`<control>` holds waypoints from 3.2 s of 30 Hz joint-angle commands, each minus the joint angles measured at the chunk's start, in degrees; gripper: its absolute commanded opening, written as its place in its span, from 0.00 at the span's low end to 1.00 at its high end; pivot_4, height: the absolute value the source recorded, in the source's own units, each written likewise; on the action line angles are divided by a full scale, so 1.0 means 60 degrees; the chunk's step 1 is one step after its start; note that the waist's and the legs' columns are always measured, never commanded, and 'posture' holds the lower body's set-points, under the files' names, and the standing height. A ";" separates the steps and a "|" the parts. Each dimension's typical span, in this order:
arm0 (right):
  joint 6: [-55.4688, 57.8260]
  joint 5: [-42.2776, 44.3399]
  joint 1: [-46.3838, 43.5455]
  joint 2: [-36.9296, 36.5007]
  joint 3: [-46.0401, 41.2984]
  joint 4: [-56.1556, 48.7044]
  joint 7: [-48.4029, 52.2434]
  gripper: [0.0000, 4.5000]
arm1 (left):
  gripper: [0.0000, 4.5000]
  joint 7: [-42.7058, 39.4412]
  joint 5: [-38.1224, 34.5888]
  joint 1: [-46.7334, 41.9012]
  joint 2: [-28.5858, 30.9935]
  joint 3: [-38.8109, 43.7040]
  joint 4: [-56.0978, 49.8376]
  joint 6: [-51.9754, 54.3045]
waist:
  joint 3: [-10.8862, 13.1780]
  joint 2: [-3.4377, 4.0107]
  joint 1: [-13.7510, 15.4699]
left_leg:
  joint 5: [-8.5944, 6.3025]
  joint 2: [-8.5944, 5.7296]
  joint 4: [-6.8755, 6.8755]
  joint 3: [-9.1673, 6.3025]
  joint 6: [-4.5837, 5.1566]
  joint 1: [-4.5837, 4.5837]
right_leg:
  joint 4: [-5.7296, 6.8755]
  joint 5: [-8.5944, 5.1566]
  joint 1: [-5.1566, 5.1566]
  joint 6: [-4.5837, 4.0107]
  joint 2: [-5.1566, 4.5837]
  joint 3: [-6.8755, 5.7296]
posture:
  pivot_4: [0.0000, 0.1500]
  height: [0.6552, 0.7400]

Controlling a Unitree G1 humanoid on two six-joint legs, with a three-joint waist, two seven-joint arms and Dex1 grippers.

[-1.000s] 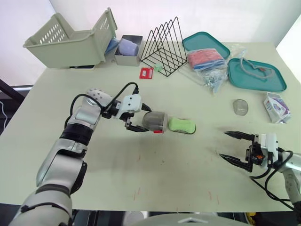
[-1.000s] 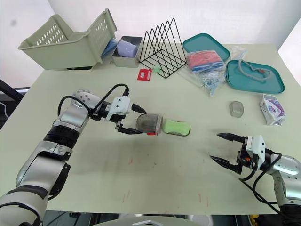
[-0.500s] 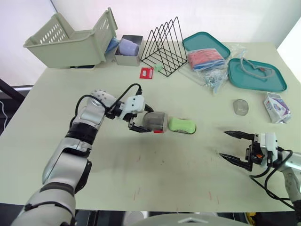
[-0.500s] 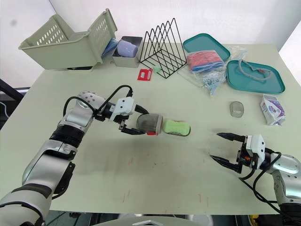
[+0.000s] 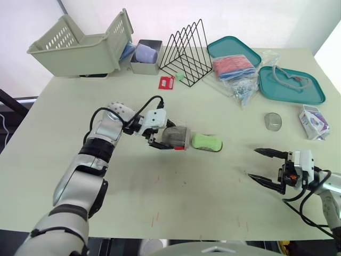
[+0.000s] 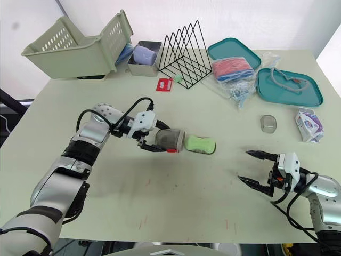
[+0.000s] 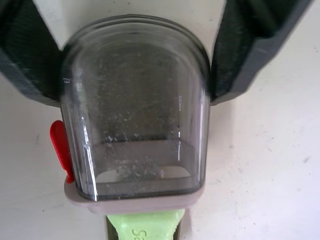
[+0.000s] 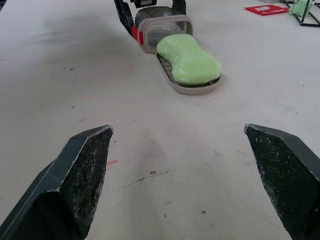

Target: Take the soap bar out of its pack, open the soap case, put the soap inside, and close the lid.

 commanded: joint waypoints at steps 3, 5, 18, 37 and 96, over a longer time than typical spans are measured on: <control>-0.0041 0.0049 -0.0039 -0.0266 -0.0012 -0.0387 0.0061 1.00 | 0.78 0.0017 -0.0071 -0.0190 -0.0027 0.0107 -0.0103 -0.0209 | 0.0000 0.0000 0.0004 | 0.0000 0.0000 0.0001 0.0000 0.0000 0.0000 | 0.0001 0.0000 0.0000 0.0000 0.0000 0.0000 | 1.00 1.00; 0.0185 0.0036 -0.0226 -0.0389 0.0111 -0.0594 0.0019 1.00 | 0.78 -0.0021 -0.0111 -0.0125 0.0026 0.0128 -0.0276 -0.0143 | 0.0000 0.0000 0.0002 | 0.0000 0.0000 0.0002 0.0000 0.0000 -0.0001 | 0.0001 0.0000 0.0000 0.0000 0.0000 0.0000 | 1.00 1.00; 0.4683 -0.1601 -0.3919 -0.0951 0.3377 -0.2864 -0.1607 1.00 | 0.78 0.0020 -0.0295 0.0693 0.0419 0.0215 -0.1713 0.0456 | 0.0001 0.0002 0.0020 | 0.0001 0.0002 0.0008 -0.0023 -0.0001 -0.0011 | 0.0009 0.0000 -0.0006 -0.0001 0.0001 -0.0018 | 1.00 1.00; 0.8416 -0.3587 -0.6526 -0.0183 0.5889 -0.2871 -0.3085 1.00 | 0.78 0.0324 -0.0382 0.0960 0.0497 0.0233 -0.2286 0.0943 | 0.0001 0.0002 -0.0012 | 0.0001 -0.0002 0.0011 -0.0036 -0.0001 -0.0023 | 0.0007 0.0000 -0.0008 -0.0002 -0.0005 -0.0034 | 1.00 1.00; 0.8698 -0.3606 -0.7021 -0.0782 0.6108 -0.3152 -0.2219 0.67 | 0.77 0.0607 -0.0576 0.0888 0.0277 0.0257 -0.2201 0.1013 | 0.0000 0.0000 -0.0022 | 0.0001 -0.0002 0.0008 -0.0038 -0.0001 -0.0023 | 0.0003 0.0000 -0.0010 -0.0002 -0.0004 -0.0036 | 1.00 1.00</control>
